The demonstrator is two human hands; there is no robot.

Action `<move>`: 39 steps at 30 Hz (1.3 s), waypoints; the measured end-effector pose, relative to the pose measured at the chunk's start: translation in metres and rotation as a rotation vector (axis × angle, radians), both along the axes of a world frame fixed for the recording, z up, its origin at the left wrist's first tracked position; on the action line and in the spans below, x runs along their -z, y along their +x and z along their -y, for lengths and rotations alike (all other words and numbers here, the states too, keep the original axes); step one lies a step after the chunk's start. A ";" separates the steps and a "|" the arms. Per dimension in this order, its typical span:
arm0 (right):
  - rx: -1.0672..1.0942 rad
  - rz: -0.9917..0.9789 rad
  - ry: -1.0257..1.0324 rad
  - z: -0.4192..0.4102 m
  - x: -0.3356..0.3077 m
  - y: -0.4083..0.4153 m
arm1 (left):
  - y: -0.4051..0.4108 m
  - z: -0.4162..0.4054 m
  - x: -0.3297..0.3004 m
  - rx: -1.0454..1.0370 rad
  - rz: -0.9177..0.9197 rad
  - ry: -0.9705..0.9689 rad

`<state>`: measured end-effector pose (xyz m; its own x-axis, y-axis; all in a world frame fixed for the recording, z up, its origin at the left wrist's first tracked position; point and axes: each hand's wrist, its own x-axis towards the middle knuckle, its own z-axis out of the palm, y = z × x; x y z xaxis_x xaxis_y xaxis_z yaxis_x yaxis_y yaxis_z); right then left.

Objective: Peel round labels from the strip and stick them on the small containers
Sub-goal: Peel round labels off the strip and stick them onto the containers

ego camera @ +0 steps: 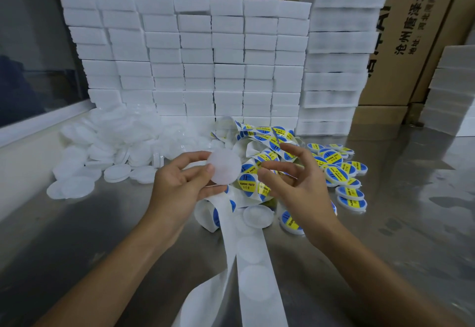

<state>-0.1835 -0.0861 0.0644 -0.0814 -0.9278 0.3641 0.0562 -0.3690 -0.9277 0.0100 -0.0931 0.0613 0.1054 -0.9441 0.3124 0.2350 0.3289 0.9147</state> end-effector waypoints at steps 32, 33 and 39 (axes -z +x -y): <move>0.418 -0.430 -0.493 0.006 -0.004 -0.017 | -0.007 -0.002 0.003 0.105 -0.181 0.143; 0.432 -0.455 -0.520 0.007 -0.004 -0.020 | -0.007 -0.002 0.003 0.102 -0.182 0.148; -0.019 0.182 0.000 0.004 -0.014 -0.018 | -0.007 -0.002 0.003 0.096 -0.198 0.170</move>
